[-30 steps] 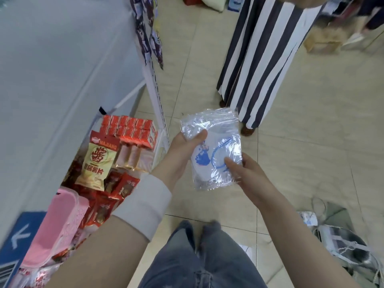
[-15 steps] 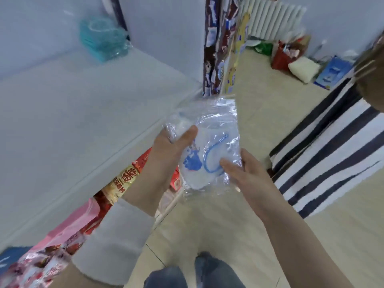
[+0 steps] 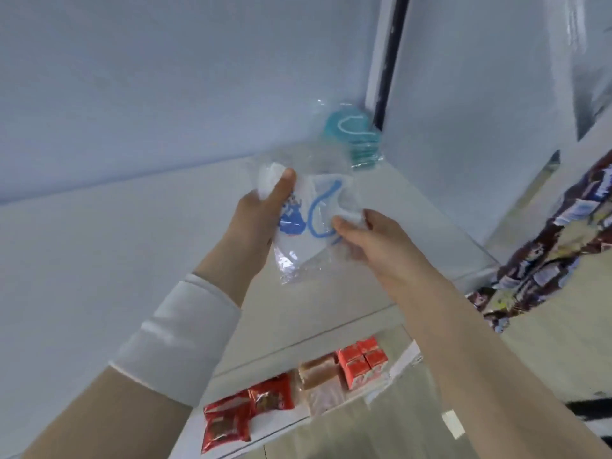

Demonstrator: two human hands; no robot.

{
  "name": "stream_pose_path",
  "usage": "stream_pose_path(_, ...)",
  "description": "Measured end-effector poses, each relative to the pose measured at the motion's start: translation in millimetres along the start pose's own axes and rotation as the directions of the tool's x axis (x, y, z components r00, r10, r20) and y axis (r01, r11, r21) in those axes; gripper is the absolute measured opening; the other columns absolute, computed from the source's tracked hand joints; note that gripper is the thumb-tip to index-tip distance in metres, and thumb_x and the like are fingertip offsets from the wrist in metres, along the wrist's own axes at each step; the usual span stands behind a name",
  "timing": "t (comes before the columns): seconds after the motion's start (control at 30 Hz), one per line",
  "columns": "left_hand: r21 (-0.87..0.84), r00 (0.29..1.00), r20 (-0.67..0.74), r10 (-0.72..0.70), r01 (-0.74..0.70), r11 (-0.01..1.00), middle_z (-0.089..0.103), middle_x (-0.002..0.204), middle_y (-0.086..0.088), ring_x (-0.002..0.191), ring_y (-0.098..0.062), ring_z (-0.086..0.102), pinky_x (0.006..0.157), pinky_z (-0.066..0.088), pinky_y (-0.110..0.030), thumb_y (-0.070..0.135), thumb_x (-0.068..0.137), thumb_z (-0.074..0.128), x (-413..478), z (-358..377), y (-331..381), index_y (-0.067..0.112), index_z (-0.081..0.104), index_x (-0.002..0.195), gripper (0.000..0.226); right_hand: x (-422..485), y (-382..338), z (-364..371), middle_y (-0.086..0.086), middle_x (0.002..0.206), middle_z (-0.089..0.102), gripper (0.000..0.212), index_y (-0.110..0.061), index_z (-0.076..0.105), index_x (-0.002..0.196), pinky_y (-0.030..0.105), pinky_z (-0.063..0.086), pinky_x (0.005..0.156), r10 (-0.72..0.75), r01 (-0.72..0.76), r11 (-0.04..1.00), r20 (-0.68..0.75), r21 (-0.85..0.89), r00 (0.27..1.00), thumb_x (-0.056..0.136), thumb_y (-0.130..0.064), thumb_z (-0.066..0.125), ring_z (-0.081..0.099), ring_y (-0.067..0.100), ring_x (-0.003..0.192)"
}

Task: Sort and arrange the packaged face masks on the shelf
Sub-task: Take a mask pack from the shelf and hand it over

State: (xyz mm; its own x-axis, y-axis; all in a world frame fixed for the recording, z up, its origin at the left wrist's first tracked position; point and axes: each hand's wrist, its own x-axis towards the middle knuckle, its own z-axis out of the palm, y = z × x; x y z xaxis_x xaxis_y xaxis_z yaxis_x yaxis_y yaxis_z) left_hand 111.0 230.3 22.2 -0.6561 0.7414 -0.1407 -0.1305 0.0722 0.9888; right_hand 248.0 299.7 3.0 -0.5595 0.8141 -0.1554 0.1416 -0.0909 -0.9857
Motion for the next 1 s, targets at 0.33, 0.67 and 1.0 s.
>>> stream_pose_path(0.33, -0.070, 0.988, -0.094, -0.121, 0.115, 0.991, 0.062, 0.102, -0.020, 0.085, -0.029, 0.061, 0.089, 0.051, -0.041, 0.013, 0.085, 0.068, 123.1, -19.6, 0.3, -0.008, 0.059, 0.106, 0.031, 131.4, -10.3, 37.7, 0.010, 0.081, 0.060, 0.019, -0.010, 0.058, 0.102, 0.024, 0.042, 0.046, 0.097, -0.096, 0.995, 0.010, -0.033, 0.995, 0.086, -0.016, 0.065, 0.058, 0.019, 0.059)
stream_pose_path(0.67, 0.213, 0.959, -0.276, -0.065, 0.127, 0.969, 0.046, 0.031, 0.006, 0.048, -0.016, 0.042, 0.039, 0.033, -0.019, 0.024, 0.088, 0.063, 179.0, 4.0, -7.4, 0.012, 0.045, 0.056, 0.039, 171.2, 4.6, 50.5, 0.021, 0.128, 0.050, 0.055, 0.008, 0.044, 0.126, 0.034, 0.037, 0.093, -0.182, 0.048, 0.896, -0.265, -0.441, 0.947, 0.092, -0.034, 0.052, 0.046, 0.033, 0.121)
stream_pose_path(1.0, 0.229, 0.929, -0.364, -0.069, 0.161, 0.960, 0.060, 0.061, -0.004, 0.058, -0.024, 0.049, 0.059, 0.039, -0.025, 0.027, 0.089, 0.055, 194.8, 14.3, -9.8, 0.013, 0.050, 0.044, 0.048, 171.2, 14.6, 38.8, 0.015, 0.121, 0.053, 0.036, -0.001, 0.050, 0.118, 0.015, 0.025, 0.070, -0.308, 0.139, 0.898, -0.372, -0.418, 0.876, 0.091, -0.023, 0.057, 0.048, 0.026, 0.112)
